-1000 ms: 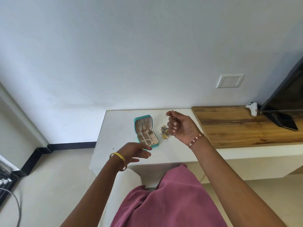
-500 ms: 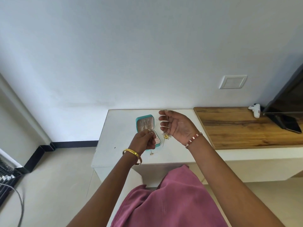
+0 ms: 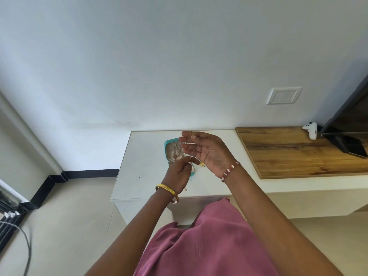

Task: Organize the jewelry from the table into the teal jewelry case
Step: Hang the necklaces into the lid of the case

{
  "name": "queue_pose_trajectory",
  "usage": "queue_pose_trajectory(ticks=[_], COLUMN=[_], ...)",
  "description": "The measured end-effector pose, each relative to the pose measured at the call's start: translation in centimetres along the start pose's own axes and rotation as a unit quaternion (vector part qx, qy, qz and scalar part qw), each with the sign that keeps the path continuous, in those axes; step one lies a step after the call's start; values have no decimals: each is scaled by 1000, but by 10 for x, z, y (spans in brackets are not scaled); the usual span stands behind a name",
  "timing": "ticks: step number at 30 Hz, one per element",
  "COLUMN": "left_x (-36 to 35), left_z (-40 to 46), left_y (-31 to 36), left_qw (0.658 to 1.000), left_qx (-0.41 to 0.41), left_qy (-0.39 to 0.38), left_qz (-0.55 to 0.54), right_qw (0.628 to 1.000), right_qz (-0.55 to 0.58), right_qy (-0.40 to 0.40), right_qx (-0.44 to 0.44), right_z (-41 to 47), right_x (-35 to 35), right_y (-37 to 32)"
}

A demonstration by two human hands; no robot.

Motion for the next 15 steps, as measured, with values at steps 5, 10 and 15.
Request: queue_pose_trajectory(ticks=[5,10,15], left_x=[-2,-1,3], left_z=[-3,1,3], left_y=[8,5,2], left_qw=[999,999,999], left_qx=[-19,-26,15], left_qy=[-15,5,31], left_qz=[28,36,13], right_qw=[993,928,870], right_qz=[-114,-370,-493], right_qy=[-13,-33,-5], right_qx=[4,21,21], right_z=[-3,-7,-1], right_x=[-6,-11,1], right_y=[0,-3,-3])
Point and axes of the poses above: each hand's wrist, its own z-axis towards the middle knuckle, its own x-axis out of the back of the hand, y = z × x, the point moved 1 cm from there along z, towards the middle knuckle, and after that the axes turned 5 degrees about z, right-handed, at the moved point
